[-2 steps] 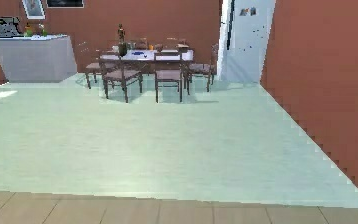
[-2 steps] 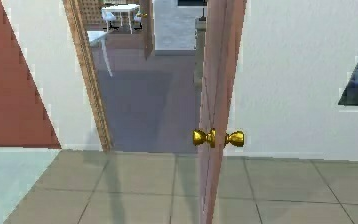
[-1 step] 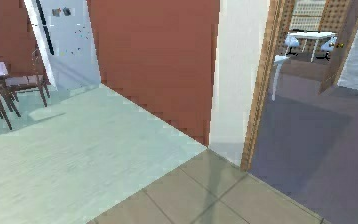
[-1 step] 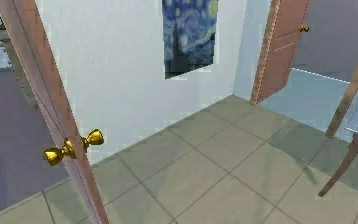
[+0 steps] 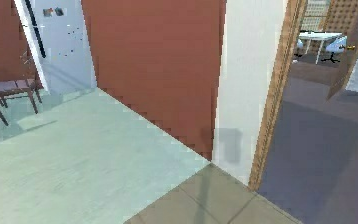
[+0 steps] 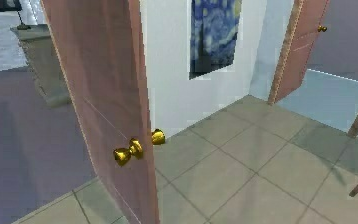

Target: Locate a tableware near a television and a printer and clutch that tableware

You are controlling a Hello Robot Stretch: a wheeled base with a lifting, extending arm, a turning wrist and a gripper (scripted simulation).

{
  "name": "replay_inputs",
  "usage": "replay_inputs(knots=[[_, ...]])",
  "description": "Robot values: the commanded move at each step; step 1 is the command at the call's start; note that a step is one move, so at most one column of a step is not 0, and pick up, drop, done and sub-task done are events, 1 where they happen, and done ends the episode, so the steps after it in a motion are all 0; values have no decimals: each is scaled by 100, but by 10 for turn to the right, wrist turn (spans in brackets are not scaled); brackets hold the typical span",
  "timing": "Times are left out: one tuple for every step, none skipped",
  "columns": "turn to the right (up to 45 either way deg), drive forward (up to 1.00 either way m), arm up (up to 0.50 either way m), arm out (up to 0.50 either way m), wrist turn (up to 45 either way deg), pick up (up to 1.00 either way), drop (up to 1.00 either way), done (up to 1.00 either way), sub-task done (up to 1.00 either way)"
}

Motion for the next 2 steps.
replay_inputs(knots=[[420, 0, 0, 0, 0, 0, 0, 0, 0], [0, 35, 0, 0, 0, 0, 0, 0, 0]])
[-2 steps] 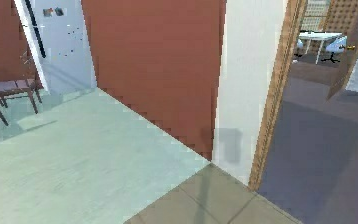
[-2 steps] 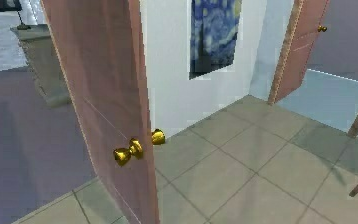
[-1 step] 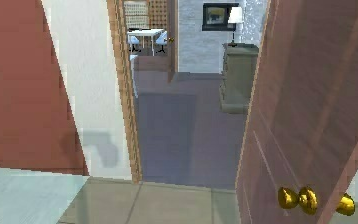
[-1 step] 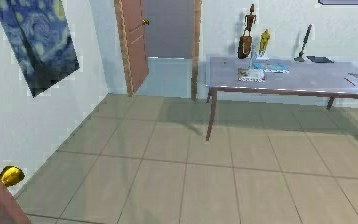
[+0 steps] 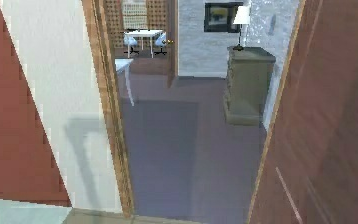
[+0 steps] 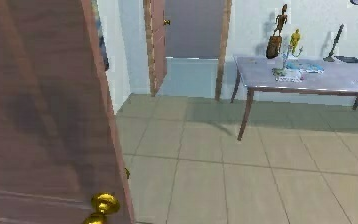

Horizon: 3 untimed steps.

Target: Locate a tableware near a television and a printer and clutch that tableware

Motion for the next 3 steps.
replay_inputs(knots=[[0, 100, 0, 0, 0, 0, 0, 0, 0], [120, 0, 0, 0, 0, 0, 0, 0, 0], [0, 20, 0, 0, 0, 0, 0, 0, 0]])
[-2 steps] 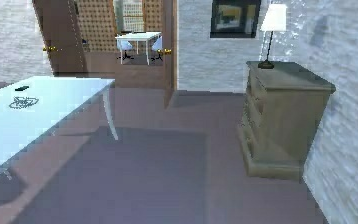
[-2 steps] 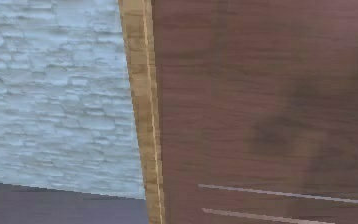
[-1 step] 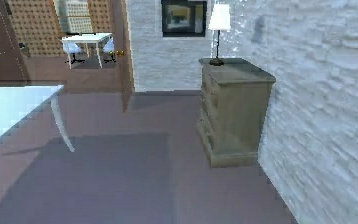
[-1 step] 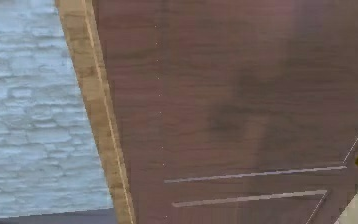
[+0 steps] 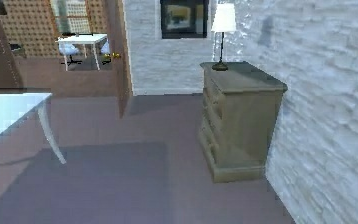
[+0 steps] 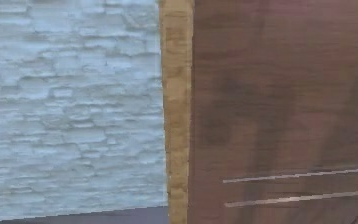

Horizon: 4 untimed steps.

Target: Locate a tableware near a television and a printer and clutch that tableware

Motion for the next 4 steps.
replay_inputs(knots=[[-240, 0, 0, 0, 0, 0, 0, 0, 0], [0, 100, 0, 0, 0, 0, 0, 0, 0], [0, 100, 0, 0, 0, 0, 0, 0, 0], [-60, 0, 0, 0, 0, 0, 0, 0, 0]])
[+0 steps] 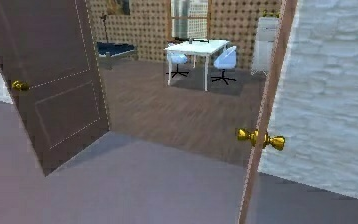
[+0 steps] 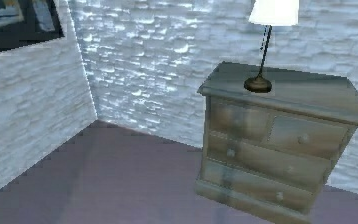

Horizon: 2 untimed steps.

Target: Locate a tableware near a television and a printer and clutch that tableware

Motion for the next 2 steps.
replay_inputs(knots=[[0, 15, 0, 0, 0, 0, 0, 0, 0], [0, 100, 0, 0, 0, 0, 0, 0, 0]])
